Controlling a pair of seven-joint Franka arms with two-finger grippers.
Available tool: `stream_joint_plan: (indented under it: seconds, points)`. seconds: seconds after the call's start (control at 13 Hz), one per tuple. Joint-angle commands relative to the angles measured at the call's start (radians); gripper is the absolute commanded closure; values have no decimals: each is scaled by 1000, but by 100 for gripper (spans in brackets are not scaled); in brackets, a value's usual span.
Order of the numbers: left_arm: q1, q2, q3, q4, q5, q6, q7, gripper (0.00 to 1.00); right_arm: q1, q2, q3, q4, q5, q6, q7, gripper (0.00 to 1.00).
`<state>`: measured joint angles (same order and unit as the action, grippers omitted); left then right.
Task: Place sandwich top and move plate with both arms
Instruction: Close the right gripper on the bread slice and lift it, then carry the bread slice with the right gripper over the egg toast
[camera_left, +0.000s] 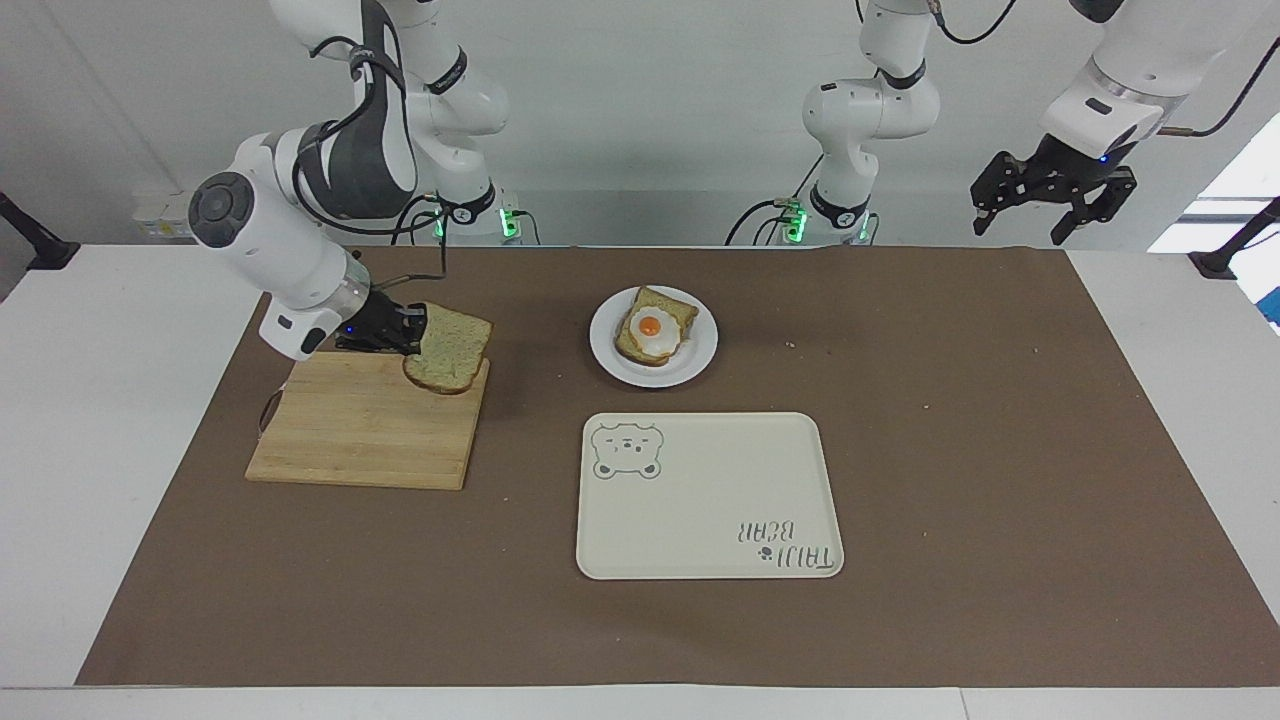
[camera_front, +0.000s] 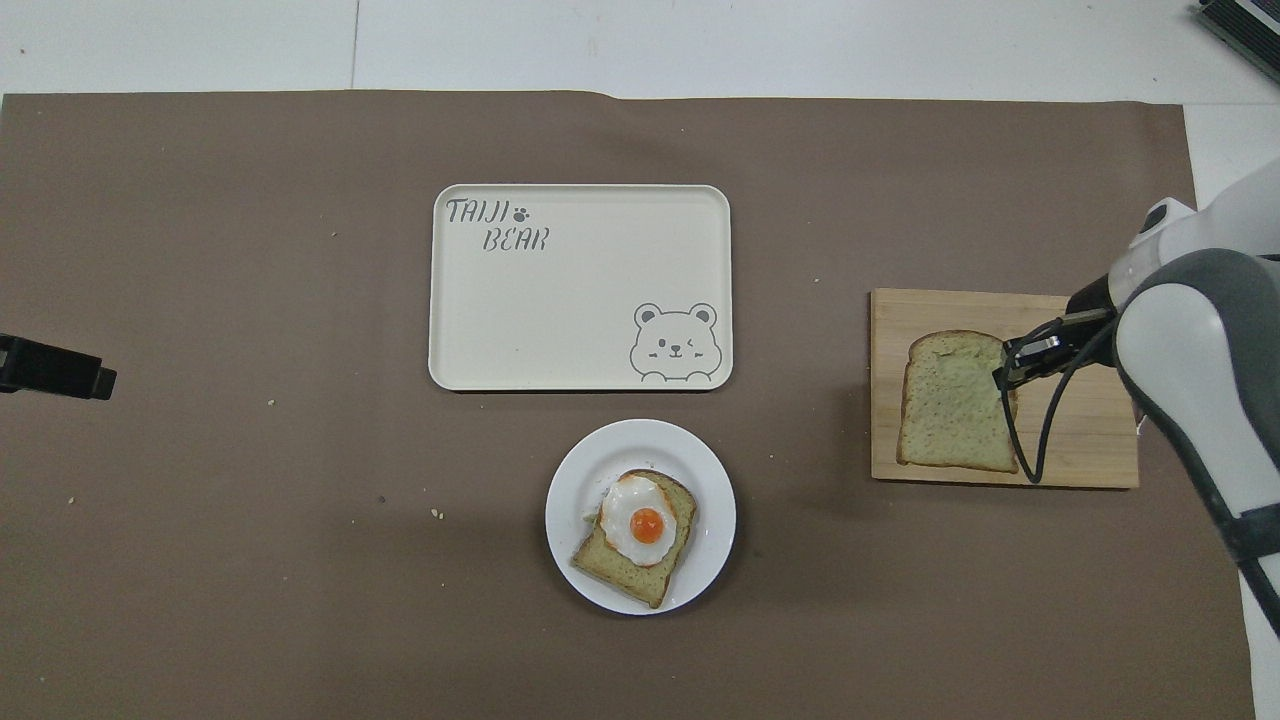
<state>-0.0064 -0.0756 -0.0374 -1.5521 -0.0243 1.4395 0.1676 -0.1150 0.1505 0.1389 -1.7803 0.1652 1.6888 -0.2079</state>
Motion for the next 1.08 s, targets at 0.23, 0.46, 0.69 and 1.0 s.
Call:
stream_joint_plan:
  seconds: [0.23,0.46,0.69,1.0]
  points:
    - [-1,-32,2,-45,-8,25,3,0,39,-8,122,-50,60,83,109,100]
    - [-3,-32,2,-45,-8,24,3,0,153,-5,123,-91,132,167,246,100]
    - [-1,-32,2,-45,-8,25,3,0,274,7,123,-110,143,233,332,100]
    - [-1,-32,2,-45,-8,27,3,0,330,-2,125,-143,163,259,334,100]
